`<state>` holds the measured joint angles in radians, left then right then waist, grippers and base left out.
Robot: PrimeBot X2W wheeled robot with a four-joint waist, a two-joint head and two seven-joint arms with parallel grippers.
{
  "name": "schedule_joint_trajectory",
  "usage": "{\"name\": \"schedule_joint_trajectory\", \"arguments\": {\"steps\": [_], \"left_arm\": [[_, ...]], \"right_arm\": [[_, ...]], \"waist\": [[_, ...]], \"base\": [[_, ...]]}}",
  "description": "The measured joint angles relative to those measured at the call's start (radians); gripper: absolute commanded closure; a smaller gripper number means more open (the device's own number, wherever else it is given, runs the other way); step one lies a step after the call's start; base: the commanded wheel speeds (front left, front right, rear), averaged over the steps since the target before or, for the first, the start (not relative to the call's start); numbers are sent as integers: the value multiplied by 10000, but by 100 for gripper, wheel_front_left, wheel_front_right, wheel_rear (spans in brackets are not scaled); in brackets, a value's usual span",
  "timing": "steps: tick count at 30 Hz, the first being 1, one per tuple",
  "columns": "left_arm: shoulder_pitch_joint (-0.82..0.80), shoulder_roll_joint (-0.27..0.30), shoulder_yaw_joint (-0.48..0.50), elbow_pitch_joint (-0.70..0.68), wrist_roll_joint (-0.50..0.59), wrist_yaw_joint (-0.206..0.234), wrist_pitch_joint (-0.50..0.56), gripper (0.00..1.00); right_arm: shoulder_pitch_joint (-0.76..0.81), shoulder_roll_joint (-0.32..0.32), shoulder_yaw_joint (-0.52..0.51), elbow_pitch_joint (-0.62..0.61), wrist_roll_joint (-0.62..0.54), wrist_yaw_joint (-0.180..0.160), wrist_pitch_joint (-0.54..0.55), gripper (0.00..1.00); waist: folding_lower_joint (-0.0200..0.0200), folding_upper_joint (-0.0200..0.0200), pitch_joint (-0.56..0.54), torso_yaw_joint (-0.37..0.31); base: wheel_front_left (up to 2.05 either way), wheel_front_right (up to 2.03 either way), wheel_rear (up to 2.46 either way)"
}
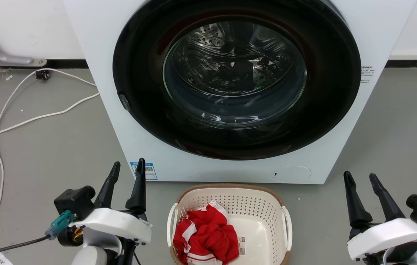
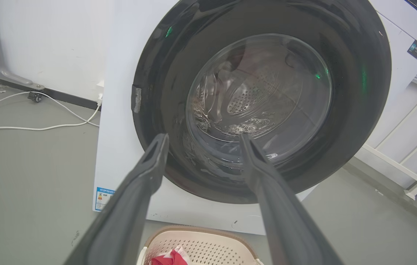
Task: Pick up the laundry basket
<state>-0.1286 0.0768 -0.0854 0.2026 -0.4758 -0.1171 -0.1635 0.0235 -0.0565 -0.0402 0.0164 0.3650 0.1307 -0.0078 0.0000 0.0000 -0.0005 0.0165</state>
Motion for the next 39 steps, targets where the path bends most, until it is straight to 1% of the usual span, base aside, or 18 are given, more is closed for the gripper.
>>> {"name": "schedule_joint_trajectory", "arguments": {"steps": [1,2,14,39], "left_arm": [[-3,12,-10,29,96,23,-33,0],[-34,23,-50,104,412,29,-86,0],[-160,65,-125,330,1467,144,-351,0],[-409,115,-198,849,3204,393,-832,0]], "right_arm": [[5,0,-6,-19,-90,0,8,0],[17,4,-2,-77,-430,0,10,0],[149,13,-4,-150,-1572,0,25,0],[161,31,-134,-96,-3275,2,-343,0]], "waist": [[0,0,1,-2],[0,0,10,-9],[0,0,37,3],[0,0,224,3]], "base": [[0,0,0],[0,0,0],[0,0,0],[0,0,0]]}}
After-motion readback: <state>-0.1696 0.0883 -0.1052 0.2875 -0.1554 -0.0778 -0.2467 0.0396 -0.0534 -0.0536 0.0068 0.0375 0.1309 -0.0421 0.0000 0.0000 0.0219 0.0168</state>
